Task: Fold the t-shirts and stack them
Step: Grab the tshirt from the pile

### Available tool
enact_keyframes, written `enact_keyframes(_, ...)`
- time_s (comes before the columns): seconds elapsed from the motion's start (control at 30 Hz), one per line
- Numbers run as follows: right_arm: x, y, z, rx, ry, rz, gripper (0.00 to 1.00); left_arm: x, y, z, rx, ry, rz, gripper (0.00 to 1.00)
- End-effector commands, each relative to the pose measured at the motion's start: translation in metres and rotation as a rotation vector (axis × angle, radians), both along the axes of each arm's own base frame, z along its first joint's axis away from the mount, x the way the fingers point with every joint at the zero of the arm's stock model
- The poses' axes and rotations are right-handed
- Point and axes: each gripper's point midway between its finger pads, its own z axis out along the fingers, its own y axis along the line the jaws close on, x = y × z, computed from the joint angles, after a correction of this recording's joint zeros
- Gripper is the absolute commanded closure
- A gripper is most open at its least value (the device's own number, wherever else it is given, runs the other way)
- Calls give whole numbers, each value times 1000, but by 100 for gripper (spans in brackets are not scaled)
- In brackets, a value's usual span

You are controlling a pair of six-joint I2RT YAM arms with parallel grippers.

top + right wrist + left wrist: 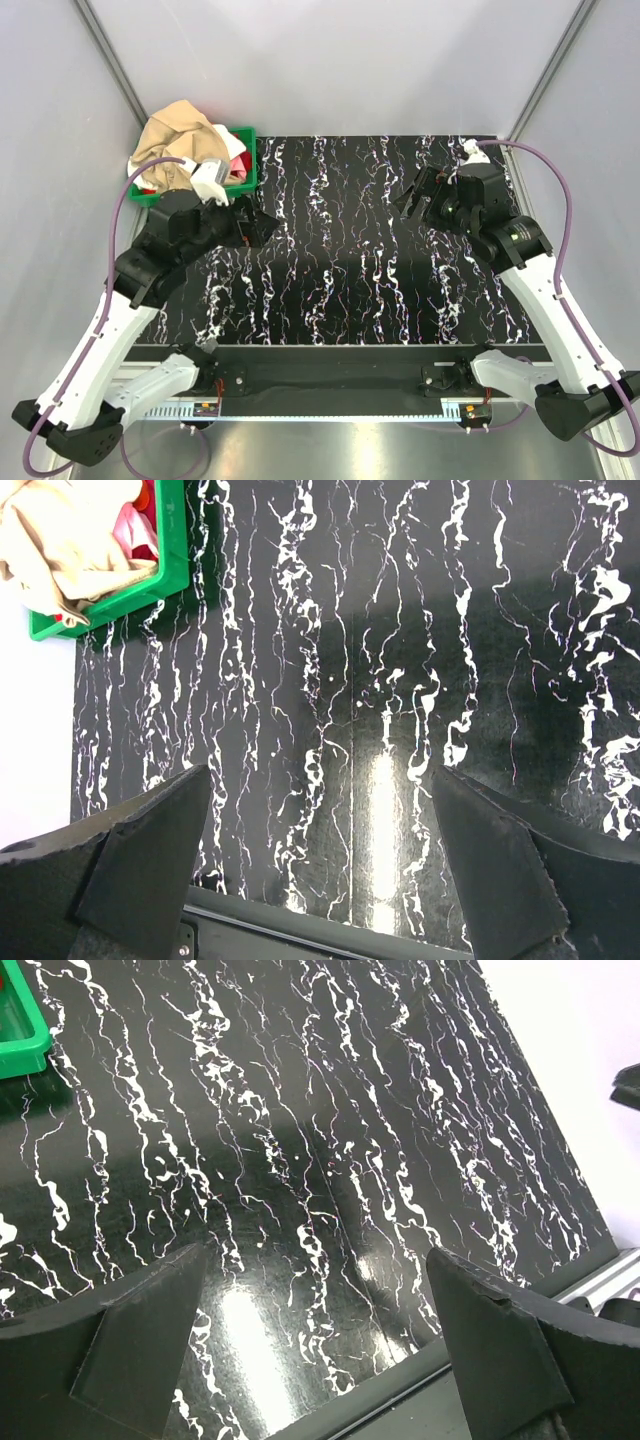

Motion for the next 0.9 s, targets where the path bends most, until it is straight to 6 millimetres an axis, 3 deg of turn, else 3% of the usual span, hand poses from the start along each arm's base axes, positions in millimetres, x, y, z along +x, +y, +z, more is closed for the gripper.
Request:
enact_keyframes(0.0, -1, 2, 11, 37, -41, 2, 0, 2, -2, 15, -42, -51, 1, 1)
enact_keyframes(0.13, 1, 4, 6, 50, -44, 1, 0, 32, 17, 18, 26, -103, 154, 1)
enact_keyframes(0.17, 0, 5, 3, 53, -41, 6, 0, 46, 29, 23, 49, -138, 245, 1)
enact_keyframes(0.2, 2, 6, 4, 60, -50, 6, 1, 62, 33, 16, 100, -131, 289, 1)
enact_keyframes(0.23, 2, 6, 3, 61, -53, 6, 0, 77, 50, 27, 129, -155, 397, 2)
enact_keyframes(0.3, 2, 8, 3, 72, -55, 16, 0, 99, 61, 32, 152, -140, 452, 5)
enact_keyframes(0.33, 2, 9, 6, 83, -65, 16, 0, 122, 76, 22, 176, -94, 500, 9)
enact_keyframes(0.37, -1, 13, 5, 96, -64, 39, 0, 133, 81, 39, 152, -107, 517, 12)
enact_keyframes(0.4, -2, 15, 6, 104, -74, 49, 0, 144, 91, 40, 155, -99, 549, 13)
enact_keyframes(0.43, -1, 16, 12, 123, -97, 54, 0, 166, 116, 24, 195, -57, 640, 14)
enact_keyframes(0.47, -3, 20, 9, 133, -94, 73, 0, 177, 130, 31, 197, -65, 699, 15)
enact_keyframes(0.5, -5, 22, 11, 146, -103, 83, 0, 188, 143, 22, 205, -41, 752, 16)
enact_keyframes(0.53, -5, 24, 17, 162, -129, 95, 0, 209, 161, -1, 233, 7, 807, 16)
enact_keyframes(0.6, -7, 27, 15, 175, -131, 115, 0, 232, 172, -16, 249, 33, 843, 21)
enact_keyframes(0.63, -8, 27, 18, 182, -140, 113, 0, 250, 182, -44, 289, 86, 868, 23)
enact_keyframes(0.73, -13, 28, 18, 186, -146, 132, 0, 289, 196, -74, 285, 144, 855, 33)
enact_keyframes(0.87, -21, 27, 14, 165, -162, 163, 0, 321, 217, -94, 209, 183, 859, 35)
